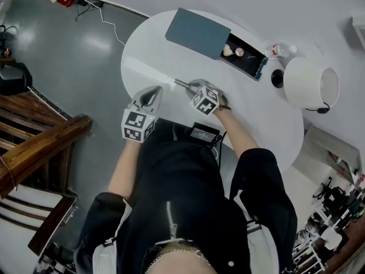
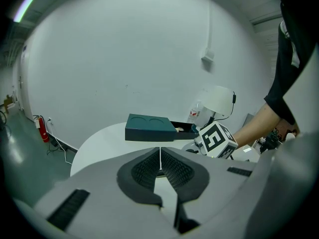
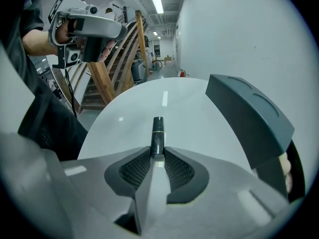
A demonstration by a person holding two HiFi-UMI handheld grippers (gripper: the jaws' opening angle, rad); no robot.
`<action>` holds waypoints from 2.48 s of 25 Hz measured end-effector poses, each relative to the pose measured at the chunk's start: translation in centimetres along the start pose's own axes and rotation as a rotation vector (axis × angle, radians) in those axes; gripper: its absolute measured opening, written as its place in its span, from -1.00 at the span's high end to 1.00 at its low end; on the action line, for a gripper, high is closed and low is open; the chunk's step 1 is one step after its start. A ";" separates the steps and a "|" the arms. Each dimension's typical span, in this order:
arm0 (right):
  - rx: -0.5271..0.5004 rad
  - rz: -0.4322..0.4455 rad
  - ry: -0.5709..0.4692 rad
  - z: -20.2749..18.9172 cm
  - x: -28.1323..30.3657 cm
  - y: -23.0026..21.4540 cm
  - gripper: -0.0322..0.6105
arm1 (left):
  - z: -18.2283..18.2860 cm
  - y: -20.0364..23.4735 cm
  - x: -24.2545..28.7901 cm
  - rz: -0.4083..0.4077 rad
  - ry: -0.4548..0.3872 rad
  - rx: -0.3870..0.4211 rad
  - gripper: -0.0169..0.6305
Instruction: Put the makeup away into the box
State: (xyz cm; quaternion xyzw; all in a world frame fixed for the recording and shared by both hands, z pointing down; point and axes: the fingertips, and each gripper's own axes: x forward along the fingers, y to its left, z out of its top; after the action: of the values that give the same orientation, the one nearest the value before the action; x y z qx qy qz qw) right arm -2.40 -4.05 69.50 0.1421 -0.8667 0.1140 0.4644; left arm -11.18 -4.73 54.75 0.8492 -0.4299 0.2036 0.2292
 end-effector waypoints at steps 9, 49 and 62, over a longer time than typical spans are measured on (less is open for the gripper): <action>0.023 -0.026 -0.022 -0.2 -1.4 -0.8 0.63 | 0.6 -0.8 0.8 -0.028 -0.005 0.016 0.91; 0.619 -0.539 -0.166 -11.7 -19.1 -16.0 0.63 | 3.6 -9.2 9.1 -0.322 0.077 0.179 0.90; 0.877 -0.529 0.020 -15.9 -18.1 -22.7 0.63 | 3.7 -6.6 9.1 -0.265 0.088 0.152 0.90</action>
State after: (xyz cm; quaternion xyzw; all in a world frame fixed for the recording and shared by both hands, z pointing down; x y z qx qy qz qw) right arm 27.47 -17.50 64.45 0.5369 -0.6673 0.3467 0.3824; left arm -0.22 -9.13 55.30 0.9037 -0.2871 0.2403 0.2079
